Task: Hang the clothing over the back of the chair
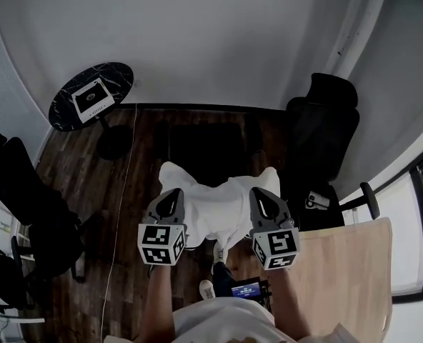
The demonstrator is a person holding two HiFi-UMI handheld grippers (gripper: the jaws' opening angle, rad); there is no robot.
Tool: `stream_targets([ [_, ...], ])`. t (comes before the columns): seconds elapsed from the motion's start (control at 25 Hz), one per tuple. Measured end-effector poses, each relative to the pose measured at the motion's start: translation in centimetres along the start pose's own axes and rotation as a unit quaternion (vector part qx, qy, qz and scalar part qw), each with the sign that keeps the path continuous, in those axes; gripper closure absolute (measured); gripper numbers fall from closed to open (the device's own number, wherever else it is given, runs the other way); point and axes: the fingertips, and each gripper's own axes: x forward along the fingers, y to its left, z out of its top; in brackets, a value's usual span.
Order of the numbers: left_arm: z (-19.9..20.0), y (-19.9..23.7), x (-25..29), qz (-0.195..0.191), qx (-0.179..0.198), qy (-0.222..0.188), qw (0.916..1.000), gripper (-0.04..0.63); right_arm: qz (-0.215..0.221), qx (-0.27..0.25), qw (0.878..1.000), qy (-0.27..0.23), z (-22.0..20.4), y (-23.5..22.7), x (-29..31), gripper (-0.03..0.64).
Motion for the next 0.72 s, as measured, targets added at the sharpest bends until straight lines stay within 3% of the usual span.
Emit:
stream_targets([
  [0.2,-0.8,-1.1,-1.3,-0.005,0.005,0.002,1.0000,0.575,-0.010,0.019,1.000,0.004,-0.6,0.3,-1.5,0.606],
  [0.44,-0.9,-2.4,-1.6,-0.015,0.017,-0.001,0.9997,0.575,-0.003,0.006,1.000,0.017,-1.0,0.8,-2.3,0.606],
  [0.72,-1.4,-2.2,-1.8,-0.009,-0.013,-0.006,0.9998,0.575,-0.008,0.009,1.000,0.027,-1.9,0.5,-2.7,0.606],
])
